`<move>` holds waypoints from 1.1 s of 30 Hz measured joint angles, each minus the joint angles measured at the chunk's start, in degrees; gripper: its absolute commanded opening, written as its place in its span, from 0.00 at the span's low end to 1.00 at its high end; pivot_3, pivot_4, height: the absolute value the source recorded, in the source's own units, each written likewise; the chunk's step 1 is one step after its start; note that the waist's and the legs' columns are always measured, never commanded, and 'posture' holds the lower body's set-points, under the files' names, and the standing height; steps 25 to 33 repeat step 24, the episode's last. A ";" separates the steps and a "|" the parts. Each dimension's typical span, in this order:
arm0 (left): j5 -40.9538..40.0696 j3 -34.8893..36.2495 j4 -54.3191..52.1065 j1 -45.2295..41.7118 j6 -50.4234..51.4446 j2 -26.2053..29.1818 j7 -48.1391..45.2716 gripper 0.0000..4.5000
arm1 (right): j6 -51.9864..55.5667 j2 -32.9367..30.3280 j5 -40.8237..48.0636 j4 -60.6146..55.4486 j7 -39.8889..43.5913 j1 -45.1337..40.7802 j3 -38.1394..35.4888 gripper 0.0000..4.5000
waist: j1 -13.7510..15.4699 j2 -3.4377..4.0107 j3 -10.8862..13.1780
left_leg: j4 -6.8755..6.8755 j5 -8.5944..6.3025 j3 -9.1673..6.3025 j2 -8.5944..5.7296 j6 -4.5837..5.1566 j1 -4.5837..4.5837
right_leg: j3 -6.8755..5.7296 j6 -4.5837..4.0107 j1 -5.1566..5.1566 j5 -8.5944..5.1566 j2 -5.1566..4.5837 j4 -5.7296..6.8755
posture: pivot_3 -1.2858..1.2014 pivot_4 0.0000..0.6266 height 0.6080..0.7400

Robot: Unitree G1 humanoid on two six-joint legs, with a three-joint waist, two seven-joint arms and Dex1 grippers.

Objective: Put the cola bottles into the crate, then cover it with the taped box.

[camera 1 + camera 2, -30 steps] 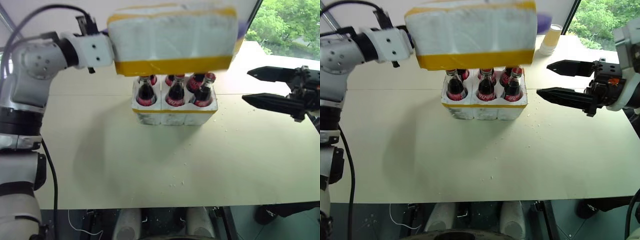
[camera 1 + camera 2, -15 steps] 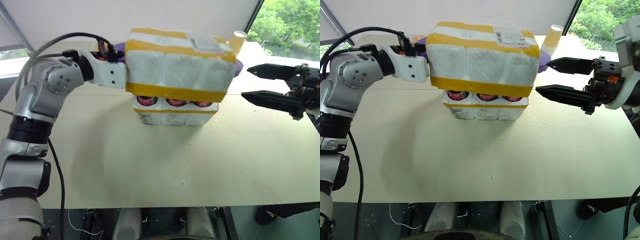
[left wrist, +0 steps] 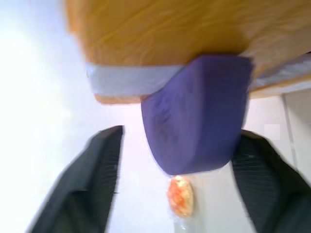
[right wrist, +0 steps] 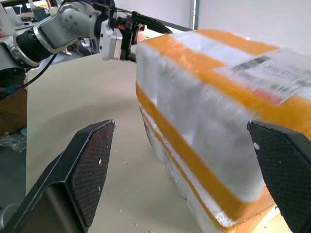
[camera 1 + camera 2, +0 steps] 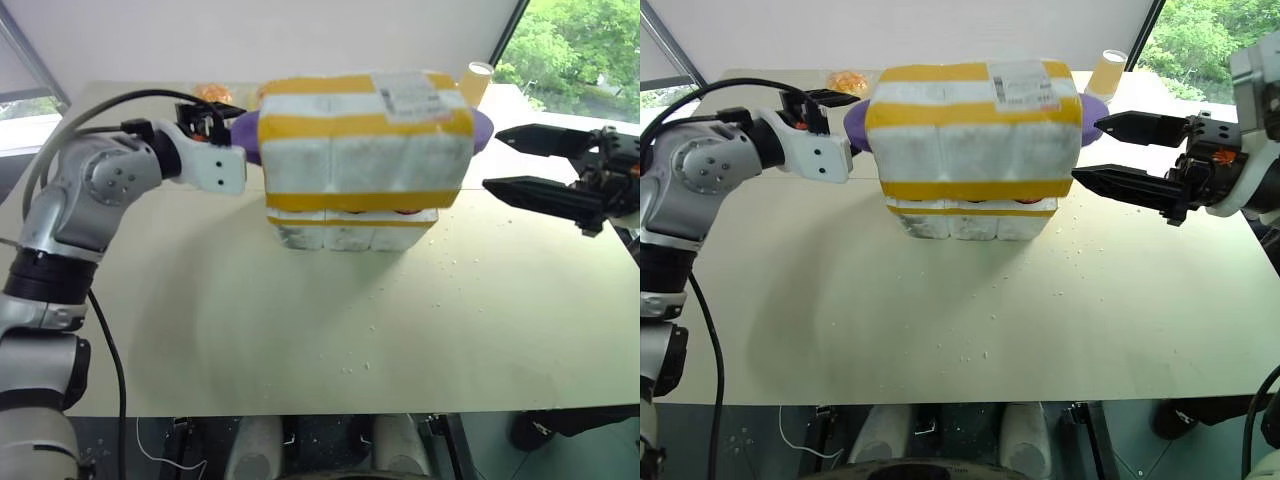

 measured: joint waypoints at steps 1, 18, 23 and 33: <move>-0.06 0.13 -0.32 0.62 0.17 0.49 -0.22 0.84 | -0.07 -0.03 -0.12 0.15 0.11 0.04 0.03 1.00 | 0.01 0.00 0.00 | 0.00 0.00 0.00 0.00 0.00 0.00 | 0.00 0.00 0.00 0.00 0.00 0.00 | 0.52 0.24 1.00; -57.53 25.74 -8.96 12.91 56.41 12.86 -29.65 0.84 | -2.95 -0.84 -5.39 4.88 5.13 0.16 3.57 1.00 | -0.44 0.04 0.02 | -0.01 0.00 0.00 0.21 -0.03 0.05 | -0.01 0.06 0.02 -0.05 0.05 0.00 | 0.52 0.24 1.00; -63.29 27.08 -9.04 16.22 64.38 17.79 -37.67 0.84 | -4.68 -1.11 -8.31 5.85 7.65 2.08 6.05 1.00 | -0.16 0.09 0.02 | -0.01 -0.01 0.00 0.19 -0.07 0.08 | -0.02 0.05 0.05 -0.06 0.05 0.01 | 0.52 0.24 1.00; -63.29 26.87 -9.05 16.83 64.43 17.79 -37.98 0.84 | -5.20 -1.10 -9.18 5.86 8.11 2.59 6.68 1.00 | -0.11 0.08 0.02 | -0.01 -0.01 0.00 0.19 -0.07 0.06 | -0.02 0.05 0.04 -0.06 0.05 -0.02 | 0.52 0.24 1.00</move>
